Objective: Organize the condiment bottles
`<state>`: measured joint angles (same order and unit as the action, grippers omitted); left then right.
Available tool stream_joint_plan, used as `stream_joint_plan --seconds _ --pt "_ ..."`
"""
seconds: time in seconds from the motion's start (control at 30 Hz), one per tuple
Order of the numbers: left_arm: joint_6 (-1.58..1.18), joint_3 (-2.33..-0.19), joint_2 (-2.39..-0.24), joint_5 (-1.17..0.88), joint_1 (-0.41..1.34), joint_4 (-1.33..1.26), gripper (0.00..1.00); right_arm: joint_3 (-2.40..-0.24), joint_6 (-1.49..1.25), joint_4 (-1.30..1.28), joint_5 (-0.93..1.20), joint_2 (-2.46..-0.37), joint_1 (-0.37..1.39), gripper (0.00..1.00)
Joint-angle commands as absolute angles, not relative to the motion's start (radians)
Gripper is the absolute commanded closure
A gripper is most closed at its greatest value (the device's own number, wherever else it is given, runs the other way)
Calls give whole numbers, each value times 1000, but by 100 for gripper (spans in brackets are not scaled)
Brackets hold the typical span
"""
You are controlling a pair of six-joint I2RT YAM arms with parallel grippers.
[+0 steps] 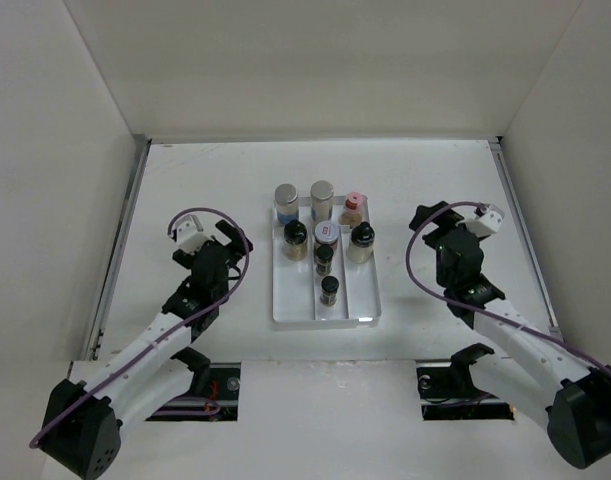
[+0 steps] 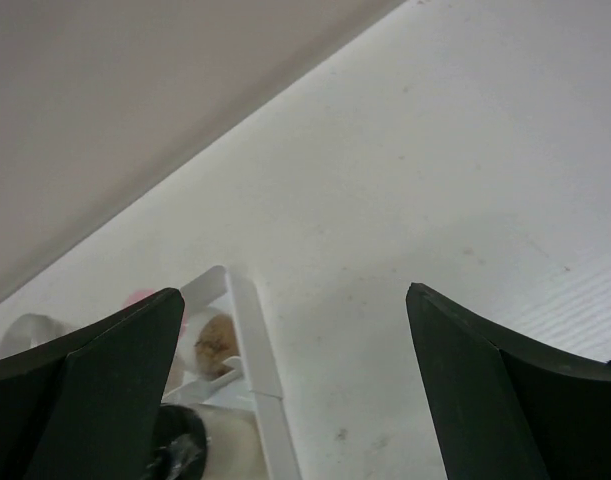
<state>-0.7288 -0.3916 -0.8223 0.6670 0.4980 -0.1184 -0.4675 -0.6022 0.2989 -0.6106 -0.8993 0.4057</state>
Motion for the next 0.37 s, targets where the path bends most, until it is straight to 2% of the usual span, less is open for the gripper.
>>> stream_joint_plan --seconds 0.0,0.33 --pt "-793 -379 -784 603 493 -71 0 -420 -629 383 -620 -905 369 0" --pt "-782 -396 -825 621 453 -61 0 -408 -638 416 -615 -963 364 0"
